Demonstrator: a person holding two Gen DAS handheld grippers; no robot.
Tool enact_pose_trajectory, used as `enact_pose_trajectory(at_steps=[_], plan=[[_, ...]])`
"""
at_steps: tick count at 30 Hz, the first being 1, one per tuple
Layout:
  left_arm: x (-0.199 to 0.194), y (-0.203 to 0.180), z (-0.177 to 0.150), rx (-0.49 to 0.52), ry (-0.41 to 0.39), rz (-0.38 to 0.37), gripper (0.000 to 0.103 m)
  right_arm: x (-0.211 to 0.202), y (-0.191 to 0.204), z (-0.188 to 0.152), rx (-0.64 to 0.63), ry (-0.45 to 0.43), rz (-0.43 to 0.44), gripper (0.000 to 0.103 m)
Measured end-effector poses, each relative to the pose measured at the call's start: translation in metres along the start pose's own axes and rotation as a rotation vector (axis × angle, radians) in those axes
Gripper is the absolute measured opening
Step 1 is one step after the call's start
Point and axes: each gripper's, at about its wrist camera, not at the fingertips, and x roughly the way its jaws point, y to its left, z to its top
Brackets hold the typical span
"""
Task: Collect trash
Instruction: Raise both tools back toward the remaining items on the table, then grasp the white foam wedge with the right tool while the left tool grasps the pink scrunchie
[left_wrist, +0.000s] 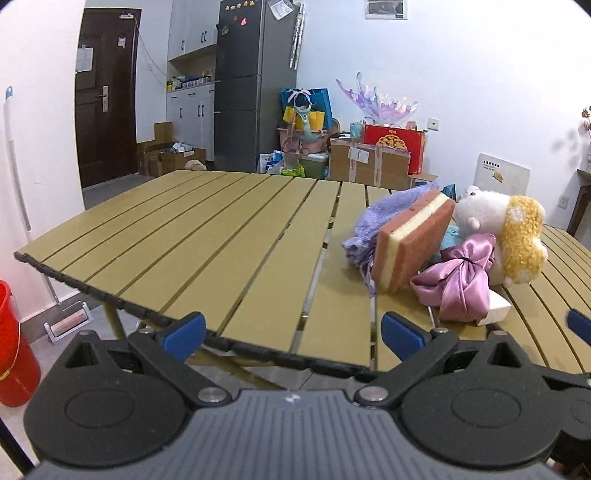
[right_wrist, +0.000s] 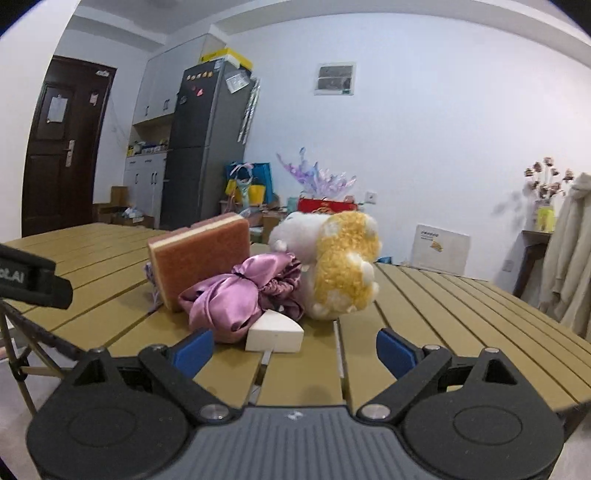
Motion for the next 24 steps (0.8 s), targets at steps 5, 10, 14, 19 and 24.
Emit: enact_pose_trajectory(at_steps=[5, 10, 14, 19, 24], plan=[[0.011, -0.007, 0.003, 0.005, 0.011, -0.007, 0.103, 0.028, -0.005, -0.001, 0.017, 0.057, 0.02, 0.089], [0.013, -0.008, 0.003, 0.006, 0.021, -0.02, 0.103, 0.044, -0.005, -0.001, 0.019, 0.07, 0.046, 0.078], [0.013, -0.009, 0.001, 0.011, 0.026, -0.028, 0.103, 0.049, -0.006, -0.001, 0.035, 0.068, 0.103, 0.061], [0.012, -0.009, -0.001, 0.011, 0.031, -0.038, 0.103, 0.052, -0.01, -0.001, 0.067, 0.068, 0.13, 0.032], [0.01, -0.011, -0.001, 0.016, 0.032, -0.052, 0.103, 0.046, -0.016, 0.0, 0.103, 0.056, 0.107, 0.031]])
